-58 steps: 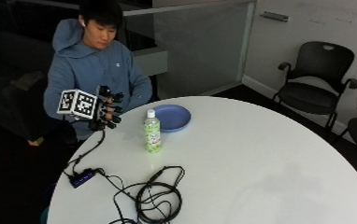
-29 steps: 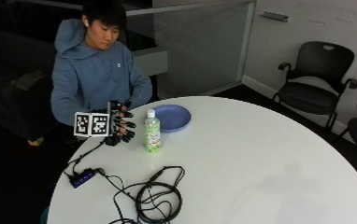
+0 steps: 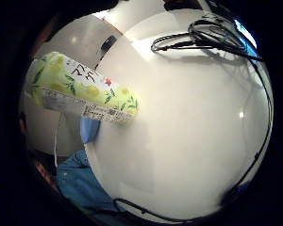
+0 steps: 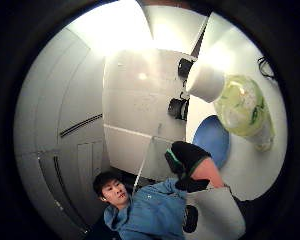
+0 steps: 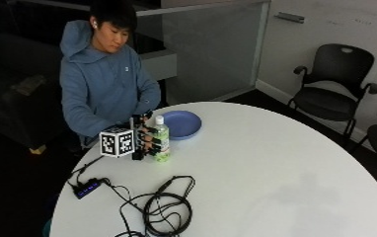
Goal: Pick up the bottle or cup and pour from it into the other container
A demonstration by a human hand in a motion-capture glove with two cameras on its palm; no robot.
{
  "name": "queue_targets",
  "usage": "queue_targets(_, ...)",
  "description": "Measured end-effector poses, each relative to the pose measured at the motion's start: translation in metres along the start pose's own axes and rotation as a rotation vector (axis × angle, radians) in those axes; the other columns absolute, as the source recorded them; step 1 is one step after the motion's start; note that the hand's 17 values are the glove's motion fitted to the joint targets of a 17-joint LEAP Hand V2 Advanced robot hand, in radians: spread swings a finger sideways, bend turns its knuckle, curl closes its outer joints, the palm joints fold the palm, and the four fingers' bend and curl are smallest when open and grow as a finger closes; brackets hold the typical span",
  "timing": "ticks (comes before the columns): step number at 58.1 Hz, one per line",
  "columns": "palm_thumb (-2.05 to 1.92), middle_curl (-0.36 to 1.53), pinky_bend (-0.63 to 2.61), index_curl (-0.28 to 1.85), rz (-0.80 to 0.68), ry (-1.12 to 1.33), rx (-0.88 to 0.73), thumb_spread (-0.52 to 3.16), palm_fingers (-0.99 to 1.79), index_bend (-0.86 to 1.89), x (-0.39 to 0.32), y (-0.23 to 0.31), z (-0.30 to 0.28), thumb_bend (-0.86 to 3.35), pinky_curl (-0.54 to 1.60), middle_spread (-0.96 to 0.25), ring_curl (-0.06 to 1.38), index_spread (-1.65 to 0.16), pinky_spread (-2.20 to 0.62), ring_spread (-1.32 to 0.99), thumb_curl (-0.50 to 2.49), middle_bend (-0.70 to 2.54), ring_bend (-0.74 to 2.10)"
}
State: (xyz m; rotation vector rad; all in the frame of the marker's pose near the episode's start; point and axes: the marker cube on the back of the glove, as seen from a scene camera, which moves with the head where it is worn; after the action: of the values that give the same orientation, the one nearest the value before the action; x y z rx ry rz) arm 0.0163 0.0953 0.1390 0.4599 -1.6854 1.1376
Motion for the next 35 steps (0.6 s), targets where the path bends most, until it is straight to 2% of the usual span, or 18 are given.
queue_targets(11, 0.66, 0.30, 0.77, 0.17, -0.012, -0.213, 0.033, 0.85, 0.01, 0.12, 0.009, -0.011, 0.029, -0.02, 0.28, 0.04, 0.30, -0.40, 0.27, 0.21, 0.36, 0.18, 0.59)
queue_targets(17, 0.71, 0.29, 0.80, 0.16, -0.010, -0.246, 0.078, 0.84, 0.10, 0.11, 0.018, -0.009, 0.048, -0.02, 0.29, 0.08, 0.31, -0.39, 0.27, 0.21, 0.37, 0.19, 0.65)
queue_targets(22, 0.80, 0.31, 0.80, 0.17, -0.001, -0.281, 0.144, 0.82, 0.38, 0.13, 0.024, -0.019, 0.052, 0.00, 0.28, 0.09, 0.31, -0.34, 0.25, 0.17, 0.39, 0.26, 0.70)
queue_targets(23, 0.85, 0.34, 0.76, 0.19, 0.001, -0.291, 0.151, 0.81, 0.56, 0.20, 0.024, -0.021, 0.052, 0.02, 0.27, 0.08, 0.31, -0.29, 0.22, 0.12, 0.40, 0.32, 0.69)
queue_targets(26, 0.92, 0.37, 0.66, 0.23, 0.010, -0.308, 0.164, 0.78, 0.77, 0.25, 0.024, -0.026, 0.053, 0.04, 0.23, 0.06, 0.28, -0.23, 0.16, 0.07, 0.44, 0.43, 0.62)
queue_targets(35, 1.00, 0.41, 0.57, 0.31, 0.010, -0.259, 0.168, 0.61, 0.97, 0.18, 0.019, -0.030, 0.063, 0.01, 0.25, -0.01, 0.33, -0.16, 0.00, -0.08, 0.52, 0.42, 0.57)
